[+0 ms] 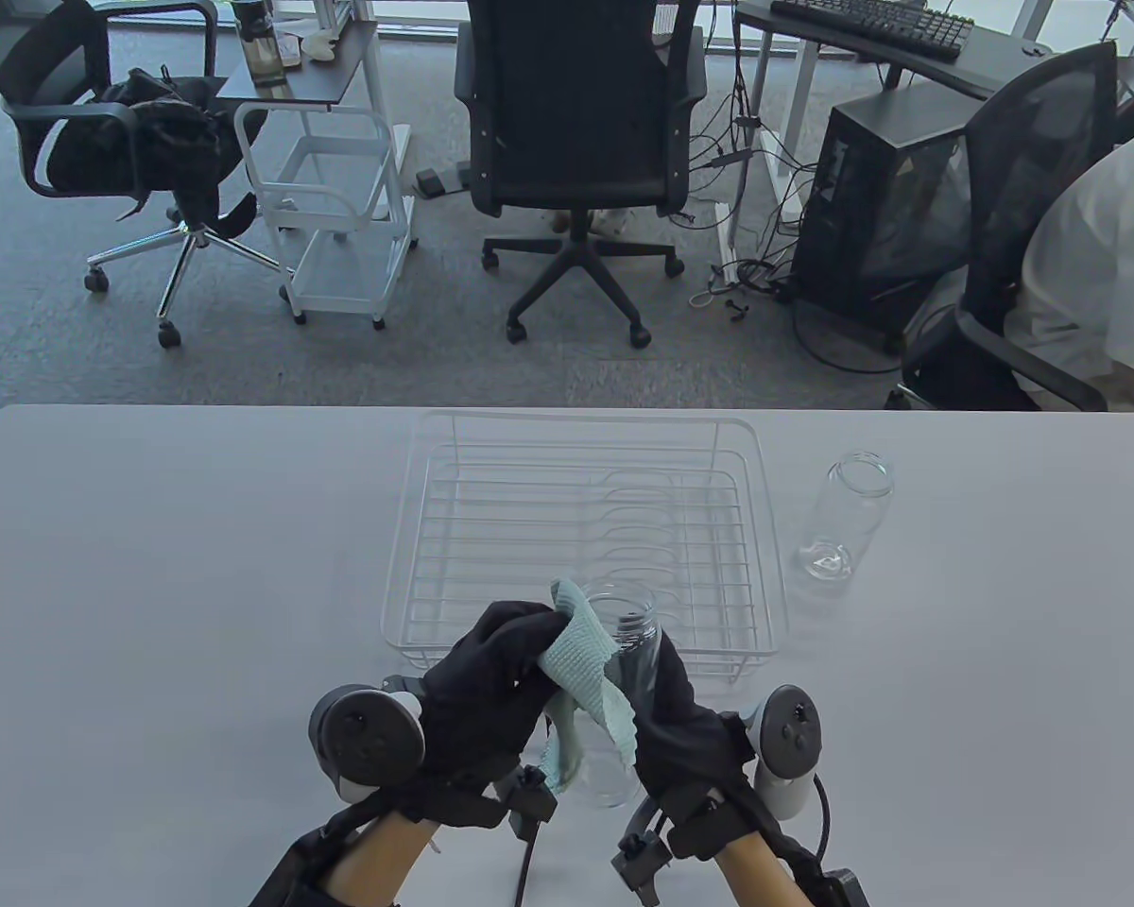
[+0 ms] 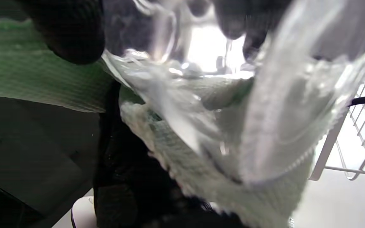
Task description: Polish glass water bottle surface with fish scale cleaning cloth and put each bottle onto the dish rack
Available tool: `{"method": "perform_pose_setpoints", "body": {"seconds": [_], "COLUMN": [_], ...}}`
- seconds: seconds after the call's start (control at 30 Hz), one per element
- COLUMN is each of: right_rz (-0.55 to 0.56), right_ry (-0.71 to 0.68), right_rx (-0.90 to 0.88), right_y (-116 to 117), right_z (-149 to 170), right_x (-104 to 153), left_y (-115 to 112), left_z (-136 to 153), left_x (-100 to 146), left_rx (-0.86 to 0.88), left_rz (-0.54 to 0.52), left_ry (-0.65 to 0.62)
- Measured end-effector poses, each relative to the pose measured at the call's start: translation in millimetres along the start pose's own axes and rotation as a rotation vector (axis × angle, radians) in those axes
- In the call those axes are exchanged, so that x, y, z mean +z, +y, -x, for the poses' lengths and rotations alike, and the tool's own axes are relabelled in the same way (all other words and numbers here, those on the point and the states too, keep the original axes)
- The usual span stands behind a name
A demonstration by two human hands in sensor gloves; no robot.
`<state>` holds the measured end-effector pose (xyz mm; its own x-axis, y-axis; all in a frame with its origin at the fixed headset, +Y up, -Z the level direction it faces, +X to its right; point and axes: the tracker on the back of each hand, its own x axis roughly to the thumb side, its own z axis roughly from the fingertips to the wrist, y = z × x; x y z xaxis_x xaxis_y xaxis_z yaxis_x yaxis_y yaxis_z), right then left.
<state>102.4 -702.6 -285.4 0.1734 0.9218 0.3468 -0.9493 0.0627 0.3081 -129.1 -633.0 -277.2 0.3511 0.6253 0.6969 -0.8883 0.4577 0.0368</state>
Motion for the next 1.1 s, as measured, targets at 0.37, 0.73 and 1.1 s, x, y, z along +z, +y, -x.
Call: {"method": "perform_pose_setpoints", "body": {"seconds": [0.37, 0.73, 1.1], "right_rz": [0.213, -0.071, -0.223], "right_ry": [-0.042, 0.03, 0.173], "right_rx": [-0.051, -0.091, -0.226], "right_y": [-31.3, -28.6, -9.9], "right_z": [-6.7, -4.7, 10.6], "right_x": [-2.9, -3.6, 1.2], "left_y": [-35.5, -24.2, 2.8], "left_z": [1.2, 7.6, 18.9], "left_x": [15.8, 14.5, 13.9], "left_rx": [-0.109, -0.028, 0.05], "left_rz": [0.197, 0.066, -0.06], "left_ry": [-0.046, 0.05, 0.098]}}
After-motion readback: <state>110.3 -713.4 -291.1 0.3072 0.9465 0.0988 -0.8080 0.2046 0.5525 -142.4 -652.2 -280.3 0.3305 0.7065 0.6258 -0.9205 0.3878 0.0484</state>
